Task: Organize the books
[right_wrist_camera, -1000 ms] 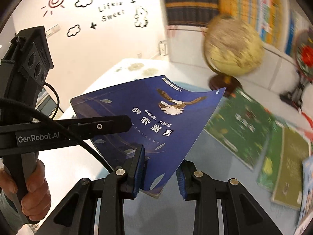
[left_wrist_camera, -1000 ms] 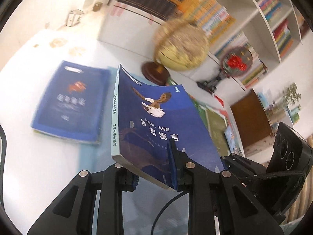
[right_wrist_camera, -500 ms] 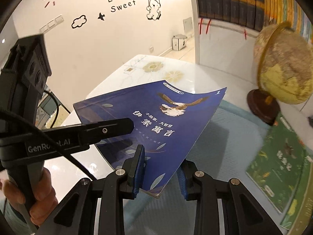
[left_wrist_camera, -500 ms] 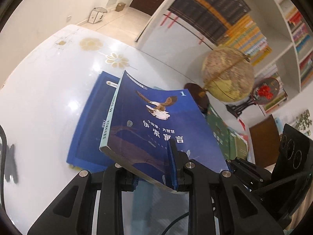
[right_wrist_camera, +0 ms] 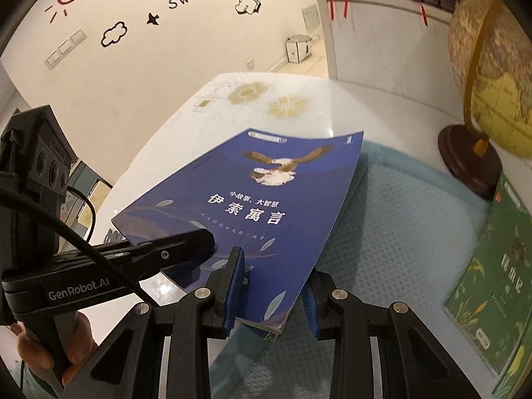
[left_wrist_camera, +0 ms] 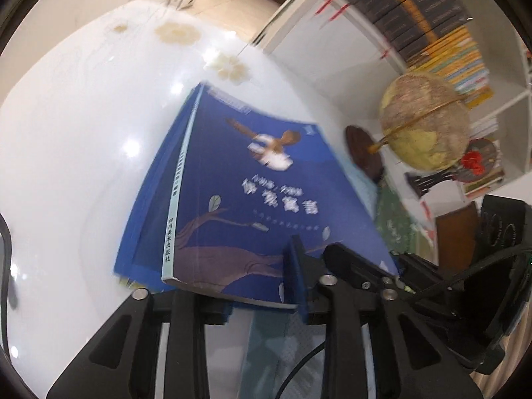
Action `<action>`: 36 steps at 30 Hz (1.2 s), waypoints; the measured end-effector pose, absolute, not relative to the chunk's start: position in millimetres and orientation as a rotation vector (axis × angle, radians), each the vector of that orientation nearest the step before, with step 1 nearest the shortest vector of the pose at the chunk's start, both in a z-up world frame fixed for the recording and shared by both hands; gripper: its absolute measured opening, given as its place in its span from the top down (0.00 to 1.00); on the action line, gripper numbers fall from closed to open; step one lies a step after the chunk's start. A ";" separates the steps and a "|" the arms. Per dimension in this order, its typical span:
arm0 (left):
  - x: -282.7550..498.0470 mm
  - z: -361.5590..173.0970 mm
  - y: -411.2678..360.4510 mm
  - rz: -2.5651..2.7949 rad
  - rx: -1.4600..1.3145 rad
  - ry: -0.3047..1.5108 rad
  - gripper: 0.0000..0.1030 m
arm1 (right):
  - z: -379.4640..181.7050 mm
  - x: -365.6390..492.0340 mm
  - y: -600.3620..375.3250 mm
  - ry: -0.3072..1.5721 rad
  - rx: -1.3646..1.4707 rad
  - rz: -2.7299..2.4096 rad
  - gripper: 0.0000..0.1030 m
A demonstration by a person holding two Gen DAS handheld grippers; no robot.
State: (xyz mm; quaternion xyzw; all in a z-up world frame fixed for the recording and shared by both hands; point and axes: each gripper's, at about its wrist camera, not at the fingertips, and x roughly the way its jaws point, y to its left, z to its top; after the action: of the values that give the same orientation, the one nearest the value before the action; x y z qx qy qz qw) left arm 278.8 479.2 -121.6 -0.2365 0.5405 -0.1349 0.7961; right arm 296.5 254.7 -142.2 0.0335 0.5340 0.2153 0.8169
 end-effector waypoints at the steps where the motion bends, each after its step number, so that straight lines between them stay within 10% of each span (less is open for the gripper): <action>1: 275.8 -124.5 481.3 -0.264 -0.513 1.183 0.71 | -145.0 296.4 254.1 1.148 0.077 0.459 0.70; 13: 251.6 -153.1 504.6 -0.077 -0.506 1.356 0.66 | -169.5 291.3 255.9 1.276 0.140 0.400 0.68; 17: 237.7 -147.1 501.6 -0.055 -0.445 1.345 0.66 | -151.0 271.6 236.7 1.204 0.187 0.402 0.41; 23: 227.8 -140.2 484.4 -0.050 -0.359 1.346 0.66 | -127.3 241.9 216.0 1.147 0.190 0.380 0.40; 36: 104.5 -91.7 287.7 -0.246 -0.049 1.276 0.65 | -99.4 84.3 35.8 1.092 0.331 0.186 0.40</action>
State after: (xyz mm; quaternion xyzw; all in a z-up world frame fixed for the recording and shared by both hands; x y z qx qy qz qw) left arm 104.5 287.7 -91.7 -0.0228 0.5939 -0.1147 0.7960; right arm 84.3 35.8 -99.4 0.1564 0.5160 0.0880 0.8376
